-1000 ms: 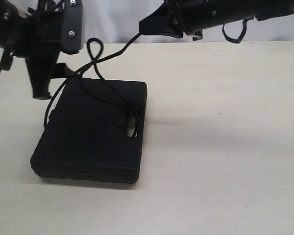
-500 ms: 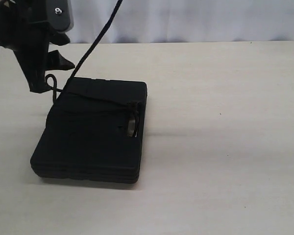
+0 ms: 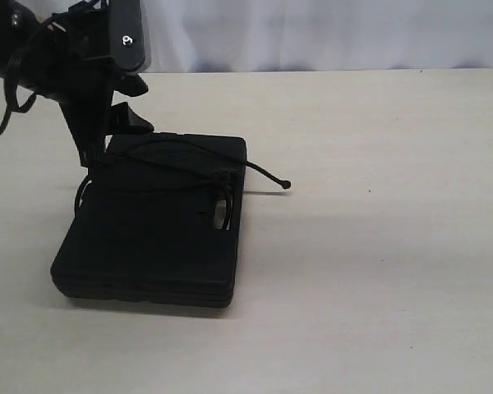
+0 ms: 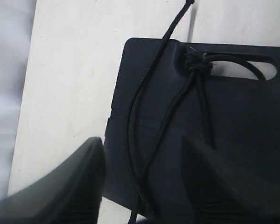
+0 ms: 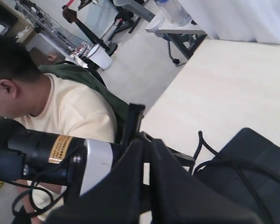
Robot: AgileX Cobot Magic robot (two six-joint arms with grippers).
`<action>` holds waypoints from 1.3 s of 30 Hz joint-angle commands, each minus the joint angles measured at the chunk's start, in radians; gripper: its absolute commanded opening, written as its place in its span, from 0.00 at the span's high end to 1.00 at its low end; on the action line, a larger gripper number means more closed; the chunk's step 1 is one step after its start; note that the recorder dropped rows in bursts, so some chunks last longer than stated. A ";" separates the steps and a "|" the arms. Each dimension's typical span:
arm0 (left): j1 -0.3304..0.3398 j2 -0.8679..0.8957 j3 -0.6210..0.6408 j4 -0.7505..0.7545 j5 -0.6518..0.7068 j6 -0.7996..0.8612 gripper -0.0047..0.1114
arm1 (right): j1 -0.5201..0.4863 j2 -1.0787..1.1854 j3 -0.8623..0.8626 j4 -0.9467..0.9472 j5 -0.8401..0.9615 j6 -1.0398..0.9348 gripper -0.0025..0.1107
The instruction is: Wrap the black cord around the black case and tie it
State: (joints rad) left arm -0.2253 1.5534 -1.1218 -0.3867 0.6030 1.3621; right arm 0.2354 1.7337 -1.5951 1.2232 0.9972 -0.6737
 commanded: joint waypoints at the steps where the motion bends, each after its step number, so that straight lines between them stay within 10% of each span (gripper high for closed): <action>1: 0.002 0.023 0.005 0.010 0.057 0.002 0.53 | 0.001 -0.003 -0.007 -0.126 -0.005 0.036 0.94; 13: 0.004 0.208 0.000 0.033 -0.179 -0.184 0.53 | 0.001 -0.001 -0.004 -0.319 0.025 0.094 0.94; 39: 0.021 0.384 -0.127 0.218 -0.156 -0.391 0.53 | 0.001 0.125 -0.004 -0.317 0.026 0.106 0.94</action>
State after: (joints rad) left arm -0.2087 1.9210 -1.2394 -0.1692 0.4856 0.9866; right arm 0.2354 1.8595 -1.5951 0.9064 1.0151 -0.5755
